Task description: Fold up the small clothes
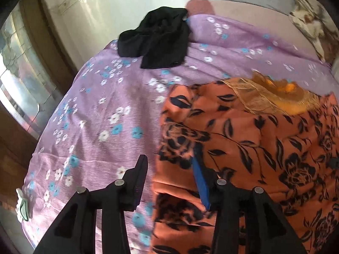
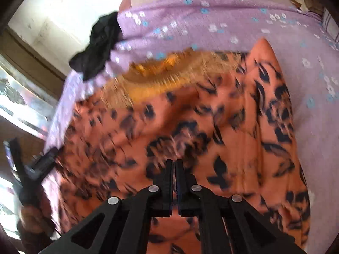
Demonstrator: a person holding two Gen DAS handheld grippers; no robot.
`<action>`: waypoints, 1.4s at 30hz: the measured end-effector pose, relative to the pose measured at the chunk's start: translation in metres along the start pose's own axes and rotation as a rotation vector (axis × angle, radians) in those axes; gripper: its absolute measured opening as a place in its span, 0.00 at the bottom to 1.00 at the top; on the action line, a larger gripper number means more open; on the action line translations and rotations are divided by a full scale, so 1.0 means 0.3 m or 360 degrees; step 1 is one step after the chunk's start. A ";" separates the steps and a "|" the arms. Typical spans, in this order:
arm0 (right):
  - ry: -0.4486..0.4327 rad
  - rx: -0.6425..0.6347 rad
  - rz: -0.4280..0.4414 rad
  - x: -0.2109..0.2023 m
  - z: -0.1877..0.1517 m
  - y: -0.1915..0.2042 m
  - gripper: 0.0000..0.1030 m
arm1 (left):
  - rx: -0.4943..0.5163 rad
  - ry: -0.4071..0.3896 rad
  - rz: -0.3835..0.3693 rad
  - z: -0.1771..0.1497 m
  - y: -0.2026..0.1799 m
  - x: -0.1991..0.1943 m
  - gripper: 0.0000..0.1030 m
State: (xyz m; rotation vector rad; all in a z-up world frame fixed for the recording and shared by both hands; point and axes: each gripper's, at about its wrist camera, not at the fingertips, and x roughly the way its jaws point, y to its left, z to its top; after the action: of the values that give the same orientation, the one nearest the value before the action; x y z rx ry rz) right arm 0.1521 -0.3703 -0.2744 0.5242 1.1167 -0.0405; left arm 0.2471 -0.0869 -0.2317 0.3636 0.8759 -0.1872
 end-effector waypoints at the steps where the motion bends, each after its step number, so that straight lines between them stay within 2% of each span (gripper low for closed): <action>1: -0.0051 -0.0009 0.0040 -0.009 -0.020 -0.013 0.03 | 0.0071 0.0048 0.0040 -0.013 -0.024 0.027 0.44; 2: -0.0069 -0.0008 0.0063 -0.020 -0.031 -0.021 0.03 | 0.0140 0.0081 0.0102 -0.020 -0.051 0.061 0.46; 4: -0.0040 0.0035 0.0086 -0.053 -0.049 -0.040 0.03 | 0.0192 0.0043 0.0150 -0.023 -0.068 0.055 0.47; 6: -0.0064 0.0038 0.0084 -0.105 -0.071 -0.048 0.06 | 0.0147 0.0036 0.0109 -0.018 -0.053 0.025 0.47; 10: -0.0141 -0.0019 0.0096 -0.260 -0.133 -0.110 0.06 | -0.0068 0.0047 -0.0050 -0.024 0.036 -0.015 0.49; 12: -0.0140 0.0022 0.0115 -0.307 -0.140 -0.164 0.06 | -0.0166 0.0023 -0.0078 -0.057 0.075 -0.058 0.62; 15: -0.0127 0.0102 0.0068 -0.374 -0.193 -0.255 0.05 | -0.0268 -0.0033 -0.0110 -0.125 0.128 -0.122 0.75; 20: -0.0094 0.0184 0.0044 -0.431 -0.330 -0.371 0.05 | -0.0280 -0.0090 -0.0067 -0.297 0.171 -0.218 0.83; 22: -0.0074 0.0205 0.0071 -0.443 -0.403 -0.395 0.05 | -0.0285 -0.0062 -0.0057 -0.369 0.184 -0.241 0.83; 27: 0.0037 0.0211 0.0089 -0.426 -0.575 -0.397 0.05 | -0.0481 0.0131 -0.0150 -0.573 0.225 -0.291 0.83; 31: 0.0060 0.0236 0.0143 -0.431 -0.656 -0.400 0.05 | -0.0462 0.0211 -0.0127 -0.674 0.208 -0.345 0.83; 33: 0.0081 0.0275 0.0200 -0.428 -0.704 -0.408 0.14 | -0.0473 0.0262 -0.0158 -0.712 0.199 -0.356 0.83; 34: 0.0084 0.0299 0.0236 -0.429 -0.721 -0.411 0.34 | -0.0488 0.0299 -0.0175 -0.729 0.199 -0.355 0.83; 35: 0.0086 0.0326 0.0294 -0.430 -0.735 -0.415 0.59 | -0.0517 0.0358 -0.0189 -0.751 0.198 -0.345 0.83; 36: 0.0083 0.0361 0.0368 -0.431 -0.749 -0.419 0.68 | -0.0539 0.0394 -0.0196 -0.765 0.199 -0.337 0.83; 37: 0.0083 0.0391 0.0409 -0.435 -0.767 -0.422 0.73 | -0.0578 0.0433 -0.0206 -0.783 0.202 -0.326 0.83; 38: 0.0094 0.0397 0.0398 -0.431 -0.778 -0.419 0.73 | -0.0621 0.0436 -0.0223 -0.794 0.208 -0.323 0.83; 42: 0.0226 0.0399 0.0162 -0.378 -0.818 -0.414 0.73 | -0.0660 0.0441 -0.0257 -0.804 0.224 -0.321 0.83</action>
State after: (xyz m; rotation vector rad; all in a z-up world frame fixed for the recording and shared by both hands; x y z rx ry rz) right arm -0.1422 -0.4018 -0.3051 0.8181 1.2292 -0.0557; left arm 0.0347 0.0692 -0.2821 -0.0723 1.1904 -0.1007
